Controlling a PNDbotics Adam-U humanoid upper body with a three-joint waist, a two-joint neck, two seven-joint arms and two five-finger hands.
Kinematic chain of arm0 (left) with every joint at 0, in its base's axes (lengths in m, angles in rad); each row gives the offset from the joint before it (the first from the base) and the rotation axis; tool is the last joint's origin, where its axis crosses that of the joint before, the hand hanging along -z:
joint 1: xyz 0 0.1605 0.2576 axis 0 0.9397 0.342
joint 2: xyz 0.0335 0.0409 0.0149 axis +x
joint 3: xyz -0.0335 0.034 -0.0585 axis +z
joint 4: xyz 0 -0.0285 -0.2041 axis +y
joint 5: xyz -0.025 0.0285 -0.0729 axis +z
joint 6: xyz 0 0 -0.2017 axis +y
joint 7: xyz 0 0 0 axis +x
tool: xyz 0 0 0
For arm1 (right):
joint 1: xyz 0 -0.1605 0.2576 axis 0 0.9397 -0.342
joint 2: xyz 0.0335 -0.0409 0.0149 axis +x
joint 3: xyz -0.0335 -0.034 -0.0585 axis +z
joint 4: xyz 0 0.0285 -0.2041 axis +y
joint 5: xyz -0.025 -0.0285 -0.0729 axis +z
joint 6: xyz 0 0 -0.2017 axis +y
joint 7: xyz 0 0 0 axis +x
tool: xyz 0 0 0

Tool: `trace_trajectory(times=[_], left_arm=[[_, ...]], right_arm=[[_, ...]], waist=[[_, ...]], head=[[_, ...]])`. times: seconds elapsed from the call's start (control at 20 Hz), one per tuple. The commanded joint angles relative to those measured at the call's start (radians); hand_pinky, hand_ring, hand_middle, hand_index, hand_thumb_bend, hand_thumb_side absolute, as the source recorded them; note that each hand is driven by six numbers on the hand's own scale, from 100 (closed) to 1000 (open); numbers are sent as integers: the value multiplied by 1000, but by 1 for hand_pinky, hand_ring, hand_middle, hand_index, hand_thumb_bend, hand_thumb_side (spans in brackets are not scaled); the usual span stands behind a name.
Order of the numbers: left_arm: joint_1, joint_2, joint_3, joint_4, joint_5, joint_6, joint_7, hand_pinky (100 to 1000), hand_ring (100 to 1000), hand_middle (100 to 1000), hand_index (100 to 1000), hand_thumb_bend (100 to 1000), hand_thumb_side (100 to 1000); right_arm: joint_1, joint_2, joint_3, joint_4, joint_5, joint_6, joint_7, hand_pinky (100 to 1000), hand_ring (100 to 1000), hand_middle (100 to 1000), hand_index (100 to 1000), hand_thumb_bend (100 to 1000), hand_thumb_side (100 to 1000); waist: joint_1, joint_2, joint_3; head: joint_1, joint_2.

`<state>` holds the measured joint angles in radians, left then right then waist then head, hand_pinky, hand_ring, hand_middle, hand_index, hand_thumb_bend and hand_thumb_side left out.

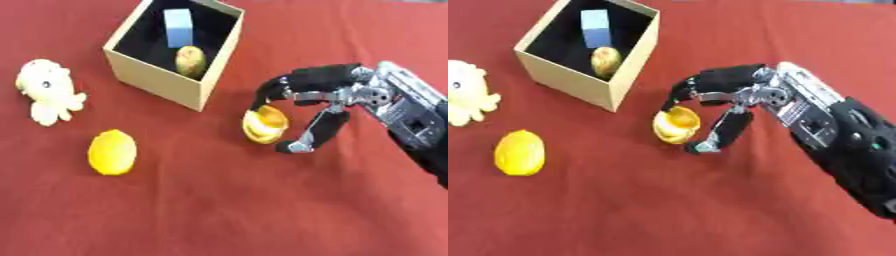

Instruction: Pick up objects on the table and place them in the box.

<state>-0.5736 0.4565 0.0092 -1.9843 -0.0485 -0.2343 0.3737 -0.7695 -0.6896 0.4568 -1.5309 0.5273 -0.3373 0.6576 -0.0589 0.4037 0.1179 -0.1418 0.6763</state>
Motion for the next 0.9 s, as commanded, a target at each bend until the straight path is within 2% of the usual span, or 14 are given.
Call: trace_trajectory(times=[0.05,0.25,0.35,0.55,0.6,0.9], left_arm=[[-9,10,0,-16,5,0,-4,768,771,808,897,299,722],[-9,7,-2,-16,6,2,-6,768,771,808,897,296,725],[-9,6,-2,-16,6,3,-7,768,771,808,896,296,725],[-10,5,-2,-16,7,3,-7,768,772,808,892,295,724],[-10,5,-2,-16,7,3,-7,768,772,808,891,295,724],[-8,8,-2,-16,6,5,-7,768,772,809,889,294,724]], right_arm=[[-15,-9,-2,18,13,-8,-17,862,933,759,864,318,415],[-18,3,0,32,18,-11,-44,851,913,719,836,303,377],[-18,7,0,39,19,-10,-62,844,898,696,815,265,362],[-18,9,-2,45,12,2,-101,826,862,628,759,121,313],[-18,8,-2,44,10,5,-111,816,839,590,726,100,273],[-16,-11,-16,-14,-48,35,-154,795,804,536,673,100,125]], waist=[[5,-18,0],[6,-18,-2],[7,-17,-2],[7,-17,-3],[7,-17,-4],[7,-19,-7]], head=[[-3,-9],[-4,-11],[-3,-12],[-3,-11],[-3,-10],[1,-9]])
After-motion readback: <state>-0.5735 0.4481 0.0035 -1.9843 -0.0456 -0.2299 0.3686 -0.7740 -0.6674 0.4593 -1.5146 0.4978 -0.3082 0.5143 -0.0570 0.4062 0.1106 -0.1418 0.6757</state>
